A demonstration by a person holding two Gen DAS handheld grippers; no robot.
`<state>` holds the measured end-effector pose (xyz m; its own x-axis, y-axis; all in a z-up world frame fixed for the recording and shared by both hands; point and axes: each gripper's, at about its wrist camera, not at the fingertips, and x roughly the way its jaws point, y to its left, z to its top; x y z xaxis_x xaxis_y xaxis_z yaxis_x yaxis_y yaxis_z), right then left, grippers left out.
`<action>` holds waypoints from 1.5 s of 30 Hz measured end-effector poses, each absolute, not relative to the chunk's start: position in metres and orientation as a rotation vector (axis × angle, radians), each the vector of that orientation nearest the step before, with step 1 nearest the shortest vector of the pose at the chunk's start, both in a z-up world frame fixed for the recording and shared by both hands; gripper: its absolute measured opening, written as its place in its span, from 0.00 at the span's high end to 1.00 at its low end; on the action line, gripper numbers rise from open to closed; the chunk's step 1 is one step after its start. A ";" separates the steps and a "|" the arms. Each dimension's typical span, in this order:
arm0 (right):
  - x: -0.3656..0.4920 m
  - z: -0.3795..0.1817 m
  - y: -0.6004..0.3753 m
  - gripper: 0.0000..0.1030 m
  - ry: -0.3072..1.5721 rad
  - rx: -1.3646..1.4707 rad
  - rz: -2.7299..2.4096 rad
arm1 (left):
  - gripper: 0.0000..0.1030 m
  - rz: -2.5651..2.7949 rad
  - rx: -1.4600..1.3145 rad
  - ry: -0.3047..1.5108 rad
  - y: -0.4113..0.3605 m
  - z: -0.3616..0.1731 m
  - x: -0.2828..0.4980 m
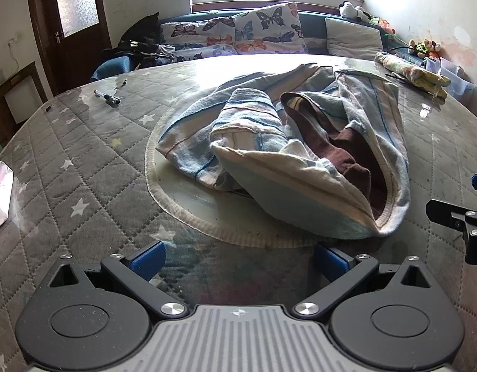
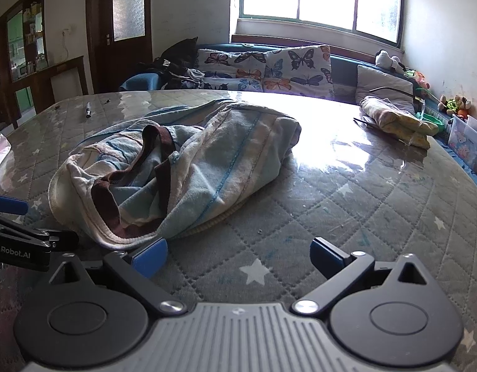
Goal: Fold clothes
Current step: 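Move both grippers toward the crumpled striped towel, then grasp the towel edge with the left gripper while the right gripper grasps another edge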
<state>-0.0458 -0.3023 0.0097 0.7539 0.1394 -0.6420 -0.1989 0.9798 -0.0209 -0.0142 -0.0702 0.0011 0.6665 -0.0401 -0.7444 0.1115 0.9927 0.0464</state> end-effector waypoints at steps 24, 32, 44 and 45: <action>-0.017 0.022 -0.292 0.13 0.682 -0.093 0.223 | 0.00 -0.069 0.086 0.778 -0.061 0.025 0.008; -0.002 0.028 -0.288 0.19 0.676 -0.113 0.236 | 0.00 -0.060 0.056 0.746 -0.056 0.041 0.026; 0.040 0.054 -0.290 0.35 0.627 -0.102 0.244 | 0.12 -0.089 0.003 0.775 -0.052 0.035 0.067; 0.045 0.056 -0.290 0.38 0.625 -0.102 0.244 | 0.16 -0.100 -0.005 0.784 -0.052 0.033 0.069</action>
